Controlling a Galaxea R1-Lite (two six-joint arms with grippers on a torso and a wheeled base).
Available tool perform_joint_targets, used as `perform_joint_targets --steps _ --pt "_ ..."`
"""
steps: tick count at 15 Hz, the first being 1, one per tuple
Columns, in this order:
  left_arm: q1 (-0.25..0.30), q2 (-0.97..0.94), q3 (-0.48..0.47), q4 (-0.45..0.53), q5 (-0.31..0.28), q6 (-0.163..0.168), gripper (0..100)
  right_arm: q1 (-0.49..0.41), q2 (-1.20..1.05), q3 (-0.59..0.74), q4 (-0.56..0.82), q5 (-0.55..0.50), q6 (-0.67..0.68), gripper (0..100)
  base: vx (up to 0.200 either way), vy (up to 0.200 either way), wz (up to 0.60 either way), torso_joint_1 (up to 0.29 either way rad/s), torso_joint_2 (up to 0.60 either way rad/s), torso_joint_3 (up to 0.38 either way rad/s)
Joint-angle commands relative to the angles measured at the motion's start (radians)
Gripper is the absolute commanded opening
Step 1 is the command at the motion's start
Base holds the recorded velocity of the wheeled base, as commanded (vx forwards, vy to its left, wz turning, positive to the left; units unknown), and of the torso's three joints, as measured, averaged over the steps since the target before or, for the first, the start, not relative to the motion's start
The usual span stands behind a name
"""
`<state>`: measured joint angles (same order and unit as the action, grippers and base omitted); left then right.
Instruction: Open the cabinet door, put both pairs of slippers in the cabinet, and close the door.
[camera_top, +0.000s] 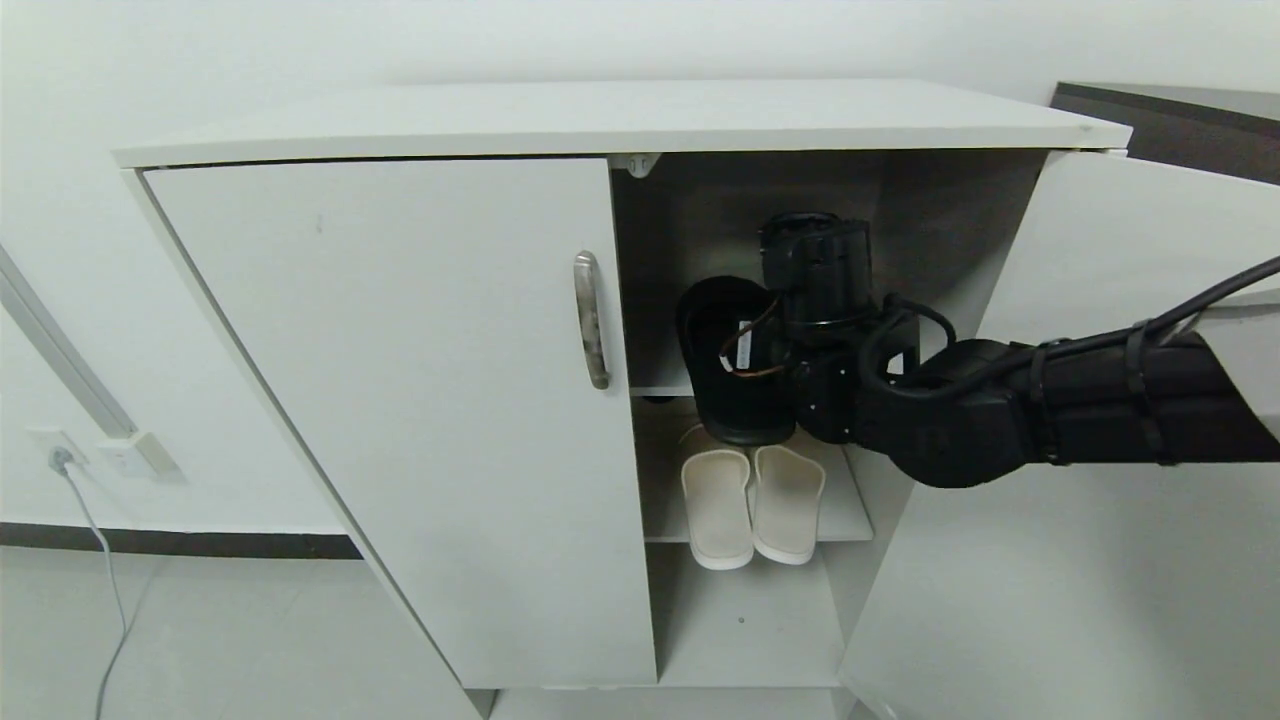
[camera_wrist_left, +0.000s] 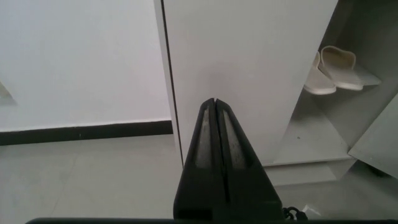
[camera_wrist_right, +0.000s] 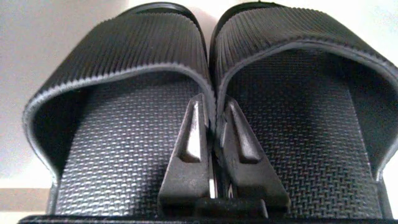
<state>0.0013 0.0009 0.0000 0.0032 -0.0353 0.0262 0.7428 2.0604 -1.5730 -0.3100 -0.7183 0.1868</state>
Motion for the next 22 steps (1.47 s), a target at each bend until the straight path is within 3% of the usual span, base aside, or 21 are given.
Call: perform_joint_targets --steps 1,7,17,18,22 --pt "0.0 0.001 0.0 0.0 0.0 0.0 0 -0.022 0.055 -0.094 0.043 0.0 0.0 0 0.0 0.0 0.0 0.0 0.0 0.0" --pt "0.0 0.001 0.0 0.0 0.022 -0.005 0 -0.056 0.133 -0.256 0.097 -0.007 -0.001 0 0.0 0.0 0.0 0.0 0.0 0.0" --pt "0.0 0.001 0.0 0.0 0.029 -0.005 0 -0.063 0.156 -0.262 0.097 -0.007 -0.001 0 0.0 0.0 0.0 0.0 0.0 0.0" --pt "0.0 0.001 0.0 0.0 0.029 -0.006 0 -0.063 0.156 -0.259 0.097 -0.007 -0.001 100 0.0 0.0 0.0 0.0 0.0 0.0" --pt "0.0 0.001 0.0 0.0 0.029 -0.008 0 -0.06 0.142 -0.246 0.097 -0.007 0.0 100 0.0 0.0 0.0 0.0 0.0 0.0"
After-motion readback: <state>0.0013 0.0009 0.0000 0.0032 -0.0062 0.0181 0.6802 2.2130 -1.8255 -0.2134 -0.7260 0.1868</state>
